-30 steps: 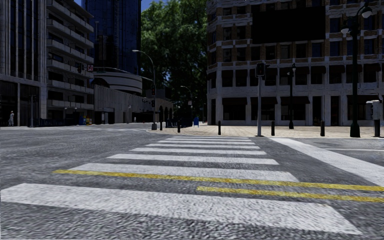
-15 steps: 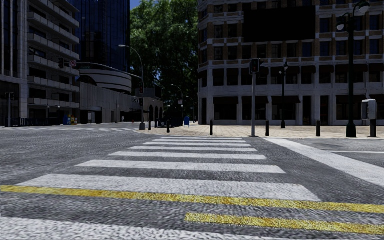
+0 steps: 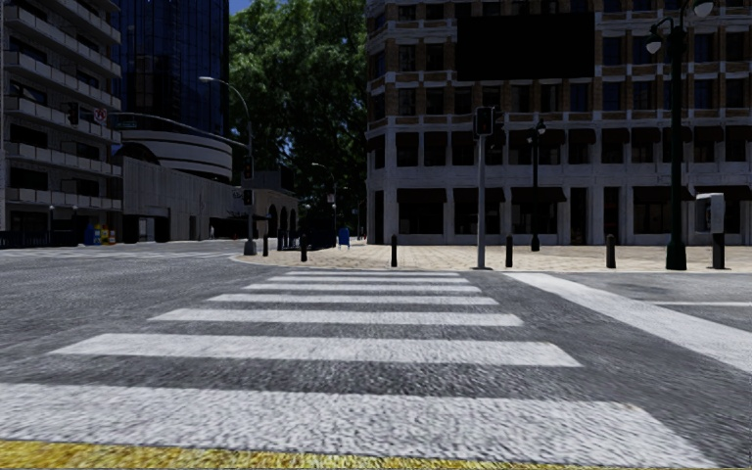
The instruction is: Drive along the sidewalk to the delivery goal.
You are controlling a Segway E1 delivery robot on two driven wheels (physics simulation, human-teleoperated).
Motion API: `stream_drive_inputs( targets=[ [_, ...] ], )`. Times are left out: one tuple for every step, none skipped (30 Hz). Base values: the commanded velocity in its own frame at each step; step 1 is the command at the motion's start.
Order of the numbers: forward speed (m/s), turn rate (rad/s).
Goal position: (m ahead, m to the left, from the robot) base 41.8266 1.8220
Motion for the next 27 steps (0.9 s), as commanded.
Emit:
stream_drive_inputs(
  targets=[
    [1.34,0.00],
    [1.34,0.00],
    [1.34,0.00],
    [1.34,0.00],
    [1.34,0.00],
    [1.34,0.00],
    [1.34,0.00],
    [1.34,0.00],
    [1.34,0.00],
    [1.34,0.00],
    [1.43,0.00],
    [1.52,0.00],
    [1.57,0.00],
    [1.58,0.00],
    [1.66,0.00],
    [1.69,0.00],
    [1.69,0.00],
    [1.70,0.00],
    [1.70,0.00],
    [1.70,0.00],
    [1.70,0.00],
    [1.70,0.00],
    [1.70,0.00],
    [1.70,0.00],
    [1.70,0.00],
    [1.70,0.00],
    [1.70,0.00]
  ],
)
